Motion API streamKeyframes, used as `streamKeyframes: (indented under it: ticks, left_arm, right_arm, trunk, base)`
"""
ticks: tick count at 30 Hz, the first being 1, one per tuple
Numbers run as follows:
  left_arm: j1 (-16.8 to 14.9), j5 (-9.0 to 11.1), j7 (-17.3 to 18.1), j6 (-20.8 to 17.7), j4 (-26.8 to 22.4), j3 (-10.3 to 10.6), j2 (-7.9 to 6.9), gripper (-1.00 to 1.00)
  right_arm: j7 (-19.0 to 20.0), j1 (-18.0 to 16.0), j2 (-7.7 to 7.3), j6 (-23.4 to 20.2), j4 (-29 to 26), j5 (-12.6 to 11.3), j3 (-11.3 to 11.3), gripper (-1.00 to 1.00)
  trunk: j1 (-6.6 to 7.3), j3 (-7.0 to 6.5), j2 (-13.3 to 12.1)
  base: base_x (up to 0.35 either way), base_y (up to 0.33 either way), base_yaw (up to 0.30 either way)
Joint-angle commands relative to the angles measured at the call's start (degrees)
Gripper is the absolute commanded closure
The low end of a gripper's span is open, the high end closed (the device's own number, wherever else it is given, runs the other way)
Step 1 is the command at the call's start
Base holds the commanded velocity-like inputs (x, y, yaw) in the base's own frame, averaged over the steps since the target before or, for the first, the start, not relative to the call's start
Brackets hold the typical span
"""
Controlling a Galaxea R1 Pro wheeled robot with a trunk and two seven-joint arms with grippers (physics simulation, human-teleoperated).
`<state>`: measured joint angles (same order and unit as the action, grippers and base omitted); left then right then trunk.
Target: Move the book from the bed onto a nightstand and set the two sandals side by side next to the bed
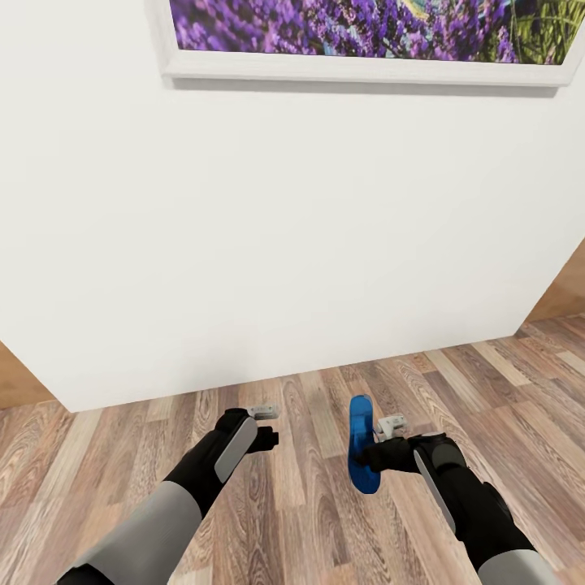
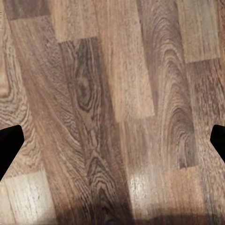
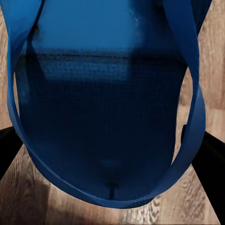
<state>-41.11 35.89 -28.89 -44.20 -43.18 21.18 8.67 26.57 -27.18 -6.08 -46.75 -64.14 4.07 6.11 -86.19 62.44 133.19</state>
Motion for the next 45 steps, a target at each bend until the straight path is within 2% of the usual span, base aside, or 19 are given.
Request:
streamKeyframes:
  ticks: [1,6,12,45]
  left_arm:
    - [0.22,0.56,-0.47,-0.09,-0.13,0.50,-0.36,-1.00]
    - [0.80,0.43,-0.26,-0.15,-0.40,2.09,-1.84,-1.00]
    - [1.10,0.37,-0.15,-0.18,-0.73,3.92,-2.46,-1.00]
    - [1.29,0.63,-0.69,-1.37,-0.32,4.15,-3.15,-1.00]
  right_arm:
    - [0.29,0.26,-0.01,-0.15,-0.04,0.38,0.10,1.00]
    - [0.15,0.95,0.09,-0.12,0.02,0.39,0.20,1.00]
    - [-0.03,1.30,0.25,-0.10,0.05,0.45,0.34,1.00]
    - [-0.20,1.42,0.37,-0.18,0.07,0.50,0.56,1.00]
  trunk:
    - [0.01,0.05,0.02]
    - [0.01,0.05,0.02]
    - [0.01,0.05,0.02]
    - [0.01,0.05,0.02]
  base:
    - [0.000,0.000,0.000]
    - [0.000,0.000,0.000]
    - [0.000,0.000,0.000]
    - [0.000,0.000,0.000]
